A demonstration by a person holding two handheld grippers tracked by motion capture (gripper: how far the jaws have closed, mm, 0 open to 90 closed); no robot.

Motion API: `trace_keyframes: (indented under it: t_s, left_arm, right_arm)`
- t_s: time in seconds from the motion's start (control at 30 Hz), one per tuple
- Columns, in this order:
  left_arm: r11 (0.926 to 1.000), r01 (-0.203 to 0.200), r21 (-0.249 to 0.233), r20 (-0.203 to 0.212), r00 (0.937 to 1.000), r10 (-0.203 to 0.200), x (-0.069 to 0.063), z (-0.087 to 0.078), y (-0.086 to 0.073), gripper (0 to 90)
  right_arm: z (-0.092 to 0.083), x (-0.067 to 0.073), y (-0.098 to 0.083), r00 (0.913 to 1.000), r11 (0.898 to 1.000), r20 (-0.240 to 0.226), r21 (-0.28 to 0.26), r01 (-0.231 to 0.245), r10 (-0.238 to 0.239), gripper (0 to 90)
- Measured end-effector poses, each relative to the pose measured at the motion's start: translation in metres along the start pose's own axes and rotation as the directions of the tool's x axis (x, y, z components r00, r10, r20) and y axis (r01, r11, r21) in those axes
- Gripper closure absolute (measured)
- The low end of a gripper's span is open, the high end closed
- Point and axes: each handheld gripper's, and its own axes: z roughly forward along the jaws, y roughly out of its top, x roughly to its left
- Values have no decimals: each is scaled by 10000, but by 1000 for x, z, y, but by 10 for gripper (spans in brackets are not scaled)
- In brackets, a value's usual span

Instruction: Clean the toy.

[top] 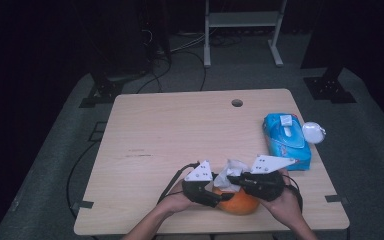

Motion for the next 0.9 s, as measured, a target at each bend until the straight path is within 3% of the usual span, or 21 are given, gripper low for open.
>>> trace_keyframes:
  t_s: [0.07,0.17,0.23,0.33,0.37,0.4,0.43,0.5,0.6,0.63,0.73,0.87,0.9]
  left_arm:
    - [9999,-138,-30,-193,9997,137,0,-1,1,388]
    - [9989,-430,-190,-1072,9934,407,2,-7,3,386]
    - [9991,-370,-216,-1203,9921,341,7,-10,2,380]
    - [9995,-142,-272,-1031,9946,113,11,-11,-2,318]
    - [9997,136,-214,-744,9971,-151,14,-11,-4,263]
    - [9997,136,-214,-744,9971,-151,14,-11,-4,220]
    - [9983,507,-284,-521,9973,-522,17,-13,-4,177]
    - [9964,780,-343,-480,9957,-796,20,-13,-4,110]
    - [9971,734,-191,-279,9969,-739,19,-11,-7,196]
    - [9995,315,-66,-289,9991,-316,13,-8,-9,205]
    - [9999,-90,46,-303,9995,92,9,-8,-7,226]
    - [9999,-137,-23,-312,9994,137,11,-9,-10,236]
    - [10000,-46,-87,-317,9995,43,13,-10,-11,241]
  right_arm:
    - [1,0,0,10000,10000,17,76,42,-42,829]
    - [-9,-11,-2,9978,9988,501,-263,-424,437,829]
    - [-15,-20,-5,9940,9952,695,-543,-811,848,829]
    - [-12,-27,-10,9912,9938,793,-422,-1025,1056,829]
    - [-4,-32,-18,9910,9918,415,-104,-1272,1275,831]
    - [-1,-33,-20,9922,9922,177,128,-1240,1237,832]
    - [1,-33,-21,9935,9931,23,272,-1140,1140,833]
    - [1,-30,-19,9944,9936,-200,452,-1033,1042,833]
    - [2,-25,-16,9959,9949,-251,537,-852,866,831]
    - [4,-17,-12,9979,9969,-201,500,-612,622,830]
    - [8,-6,-8,9986,9988,-323,294,-400,409,825]
    - [10,-3,-7,9997,9993,-159,337,-165,170,826]
    - [6,-10,-8,9996,9992,-45,291,-265,266,828]
